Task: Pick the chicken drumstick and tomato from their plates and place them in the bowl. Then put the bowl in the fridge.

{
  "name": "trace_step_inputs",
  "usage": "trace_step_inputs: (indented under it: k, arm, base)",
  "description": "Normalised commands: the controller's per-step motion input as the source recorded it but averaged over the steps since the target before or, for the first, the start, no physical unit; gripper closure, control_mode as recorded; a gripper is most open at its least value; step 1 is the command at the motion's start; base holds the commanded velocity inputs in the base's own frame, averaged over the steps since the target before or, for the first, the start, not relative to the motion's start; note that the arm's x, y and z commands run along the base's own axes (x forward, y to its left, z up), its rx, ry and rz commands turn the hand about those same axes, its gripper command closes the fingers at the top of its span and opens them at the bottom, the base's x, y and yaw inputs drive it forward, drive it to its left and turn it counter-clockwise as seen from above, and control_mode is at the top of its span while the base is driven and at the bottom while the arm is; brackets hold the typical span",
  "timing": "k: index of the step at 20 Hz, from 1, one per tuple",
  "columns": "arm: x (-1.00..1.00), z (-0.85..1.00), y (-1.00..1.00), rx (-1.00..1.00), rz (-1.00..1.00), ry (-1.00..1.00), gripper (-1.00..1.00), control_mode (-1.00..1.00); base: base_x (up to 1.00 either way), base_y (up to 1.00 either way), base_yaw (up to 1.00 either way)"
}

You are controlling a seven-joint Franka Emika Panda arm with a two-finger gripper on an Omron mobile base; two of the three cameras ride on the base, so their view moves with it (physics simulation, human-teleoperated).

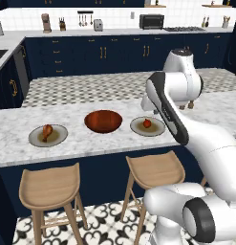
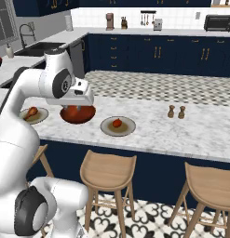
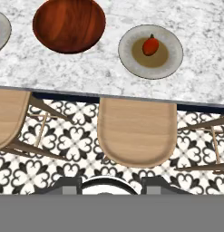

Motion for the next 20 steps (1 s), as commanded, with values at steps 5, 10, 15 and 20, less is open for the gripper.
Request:
trace_step_inputs:
  k: [5, 10, 15, 20]
  arm:
    - [-0.59, -0.01, 0.00, 0.00, 0.00, -0.04, -1.00, -1.00]
    - [-0.75, -0.13, -0.09, 0.00, -0.02, -0.01, -1.00, -1.00]
    - [0.23, -0.27, -0.38, 0.00, 0.00, 0.00, -1.00, -1.00]
    - [0.65, -0.03, -0.44, 0.06, 0.00, 0.01, -1.00, -1.00]
  base:
    - [0.00, 0.00, 0.00]
    - [0.00, 0.00, 0.00]
    - [0.00, 0.00, 0.00]
    - [0.00, 0.00, 0.00]
